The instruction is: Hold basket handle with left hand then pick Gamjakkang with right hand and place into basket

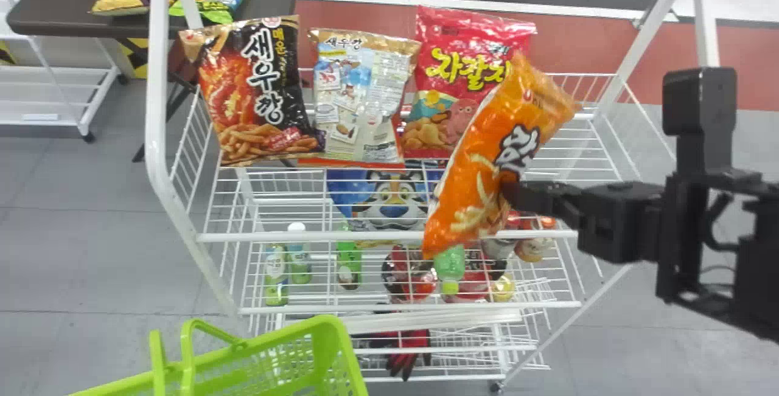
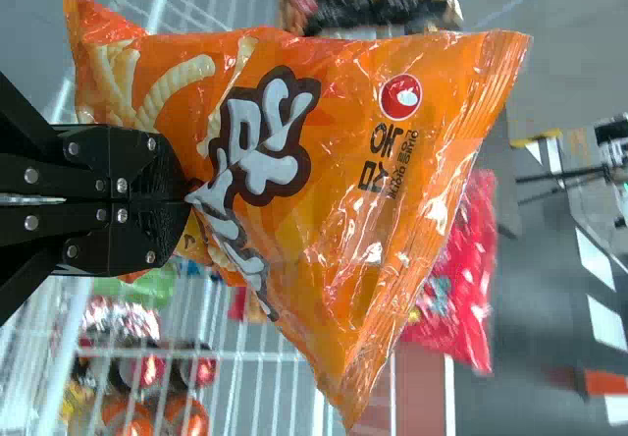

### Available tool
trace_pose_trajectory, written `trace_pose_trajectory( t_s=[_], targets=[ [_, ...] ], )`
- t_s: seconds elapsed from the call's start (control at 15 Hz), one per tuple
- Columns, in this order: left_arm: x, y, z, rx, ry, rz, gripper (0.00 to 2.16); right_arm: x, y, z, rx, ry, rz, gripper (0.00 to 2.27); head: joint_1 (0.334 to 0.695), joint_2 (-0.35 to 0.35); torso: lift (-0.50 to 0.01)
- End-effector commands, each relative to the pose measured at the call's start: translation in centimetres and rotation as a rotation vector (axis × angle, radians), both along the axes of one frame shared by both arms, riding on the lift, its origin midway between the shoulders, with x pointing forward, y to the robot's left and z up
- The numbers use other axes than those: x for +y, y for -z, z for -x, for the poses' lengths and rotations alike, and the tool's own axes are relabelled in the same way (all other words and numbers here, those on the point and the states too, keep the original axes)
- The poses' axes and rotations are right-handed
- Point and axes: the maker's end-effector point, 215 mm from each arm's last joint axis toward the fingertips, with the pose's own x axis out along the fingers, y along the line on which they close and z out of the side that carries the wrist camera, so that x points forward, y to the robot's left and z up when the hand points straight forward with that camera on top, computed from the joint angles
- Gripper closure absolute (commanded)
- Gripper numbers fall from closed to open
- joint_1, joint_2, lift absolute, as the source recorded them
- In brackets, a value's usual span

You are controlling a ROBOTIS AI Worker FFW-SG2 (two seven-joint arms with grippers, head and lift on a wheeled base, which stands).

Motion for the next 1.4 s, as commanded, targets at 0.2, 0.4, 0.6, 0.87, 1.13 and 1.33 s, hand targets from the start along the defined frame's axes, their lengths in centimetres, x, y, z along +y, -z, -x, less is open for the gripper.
trace_pose_trajectory(
  t_s=[0.2, 0.4, 0.6, 0.87, 1.13, 1.33],
  targets=[
    [-0.2, 0.1, -0.1, 0.003, 0.001, 0.009, 2.14, 6.6, 0.7, 5.7, 0.064, -0.166, -0.103, 2.25, 0.695, 0.065, -0.018],
    [-0.3, 0.0, -0.1, 0.002, 0.005, 0.013, 2.14, 10.8, 2.6, 9.1, 0.145, -0.262, -0.152, 2.25, 0.695, 0.165, -0.018],
    [-0.7, -0.1, -0.1, 0.0, 0.012, 0.02, 2.14, 14.0, 5.5, 12.0, 0.232, -0.326, -0.153, 2.25, 0.695, 0.296, -0.018],
    [-1.0, -1.0, -0.1, -0.02, 0.023, 0.042, 2.14, 16.4, 11.2, 15.5, 0.378, -0.381, -0.113, 2.25, 0.695, 0.35, -0.018],
    [-1.2, -1.6, -0.2, -0.033, 0.03, 0.053, 2.14, 18.6, 14.4, 18.5, 0.479, -0.448, -0.104, 2.25, 0.695, 0.35, -0.018],
    [-1.1, -1.6, -0.2, -0.034, 0.029, 0.051, 2.14, 18.5, 15.2, 19.0, 0.49, -0.458, -0.082, 0.33, 0.695, 0.35, -0.018]
  ],
)
